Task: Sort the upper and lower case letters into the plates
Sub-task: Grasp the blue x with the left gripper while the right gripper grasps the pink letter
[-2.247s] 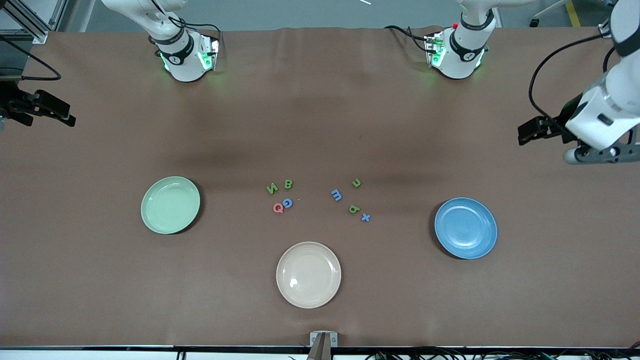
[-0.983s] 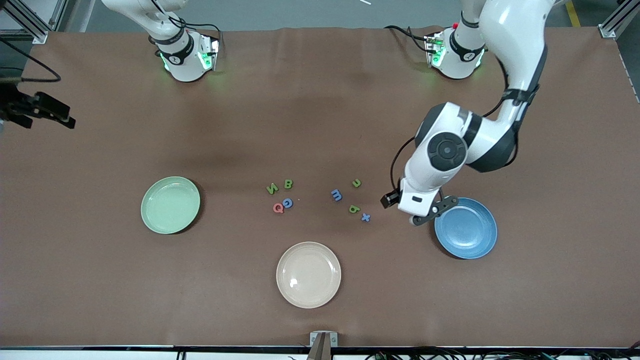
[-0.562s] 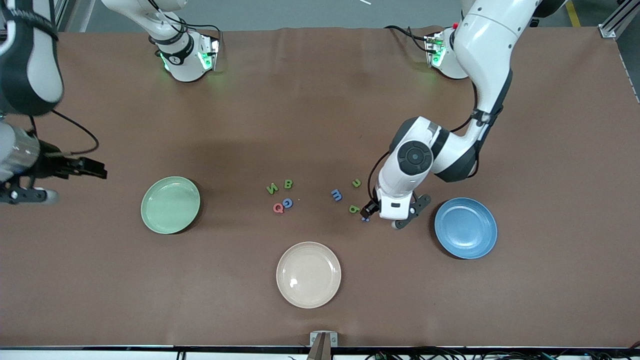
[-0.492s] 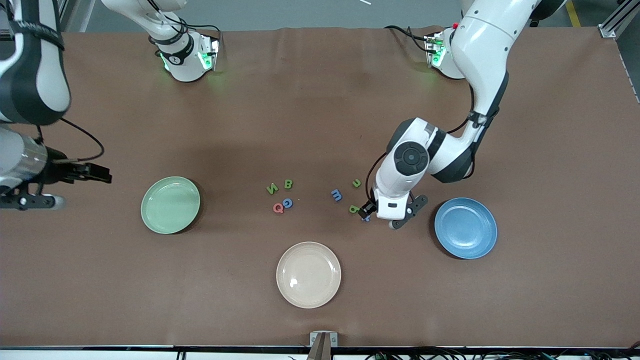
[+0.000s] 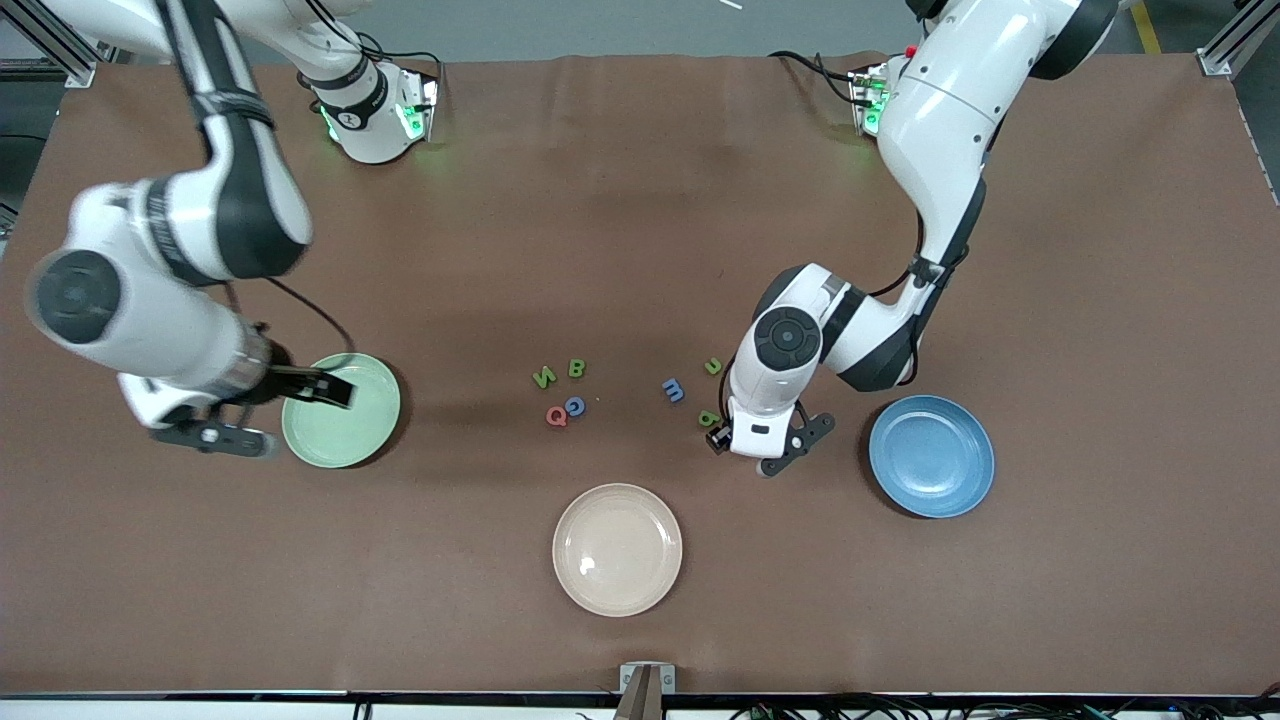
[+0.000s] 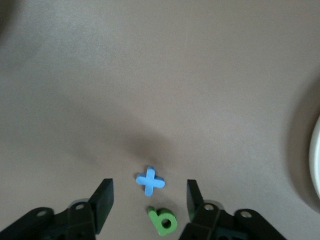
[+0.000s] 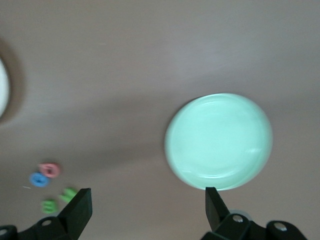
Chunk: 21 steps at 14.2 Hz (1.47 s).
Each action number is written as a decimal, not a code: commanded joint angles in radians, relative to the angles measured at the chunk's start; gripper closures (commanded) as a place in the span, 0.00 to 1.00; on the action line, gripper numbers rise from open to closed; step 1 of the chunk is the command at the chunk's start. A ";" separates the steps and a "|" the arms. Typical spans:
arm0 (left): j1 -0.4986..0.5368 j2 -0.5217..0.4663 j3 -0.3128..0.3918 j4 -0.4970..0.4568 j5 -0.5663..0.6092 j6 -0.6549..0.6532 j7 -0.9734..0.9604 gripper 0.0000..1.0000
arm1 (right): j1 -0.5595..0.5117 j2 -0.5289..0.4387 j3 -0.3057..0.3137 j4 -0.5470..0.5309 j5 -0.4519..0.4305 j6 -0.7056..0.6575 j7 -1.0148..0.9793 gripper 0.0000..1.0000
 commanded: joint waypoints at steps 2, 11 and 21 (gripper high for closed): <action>-0.026 0.040 0.009 0.041 0.030 0.021 -0.020 0.35 | 0.075 0.102 -0.011 0.005 0.088 0.127 0.122 0.00; -0.027 0.073 0.009 0.038 0.028 0.022 -0.018 0.40 | 0.242 0.312 -0.012 -0.007 0.076 0.400 0.325 0.10; -0.028 0.093 0.009 0.038 0.027 0.022 -0.021 0.60 | 0.310 0.402 -0.015 -0.005 0.070 0.509 0.434 0.20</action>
